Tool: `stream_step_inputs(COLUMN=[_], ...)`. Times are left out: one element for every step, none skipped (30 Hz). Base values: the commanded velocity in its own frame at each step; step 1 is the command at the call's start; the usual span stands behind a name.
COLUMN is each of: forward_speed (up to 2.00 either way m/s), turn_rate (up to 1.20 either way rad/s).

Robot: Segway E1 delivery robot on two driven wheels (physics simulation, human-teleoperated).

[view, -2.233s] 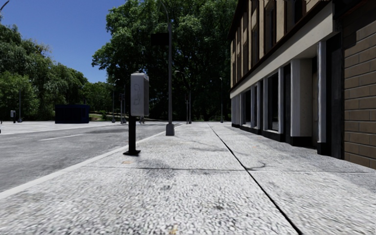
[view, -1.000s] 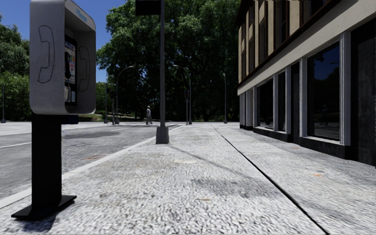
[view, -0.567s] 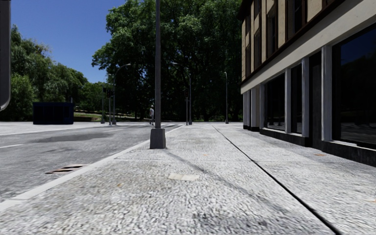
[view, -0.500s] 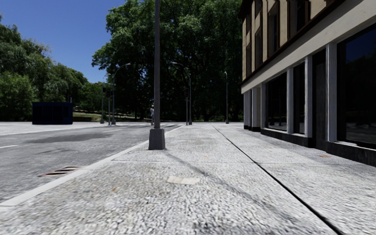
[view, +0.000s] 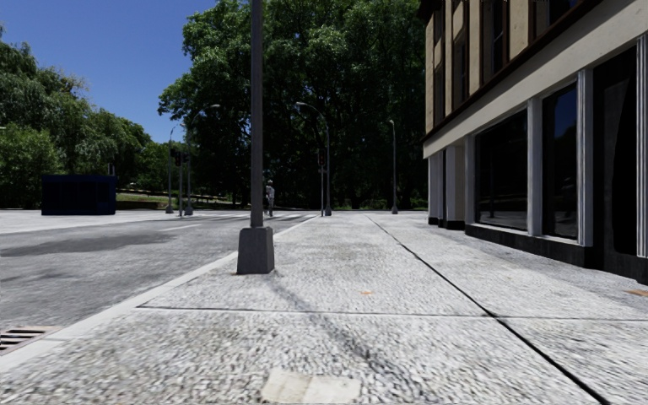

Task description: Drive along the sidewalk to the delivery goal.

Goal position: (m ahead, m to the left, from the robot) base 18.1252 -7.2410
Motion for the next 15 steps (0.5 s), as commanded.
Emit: stream_step_inputs(forward_speed=[2.0, 2.0, 2.0, 2.0, 2.0, 2.0, 2.0, 2.0, 2.0, 2.0, 2.0, 2.0, 2.0, 2.0, 2.0], turn_rate=[0.0, 0.0, 0.0, 0.0, 0.0, 0.0, 0.0, 0.0, 0.0, 0.0, 0.0, 0.0, 0.0, 0.0, 0.0])
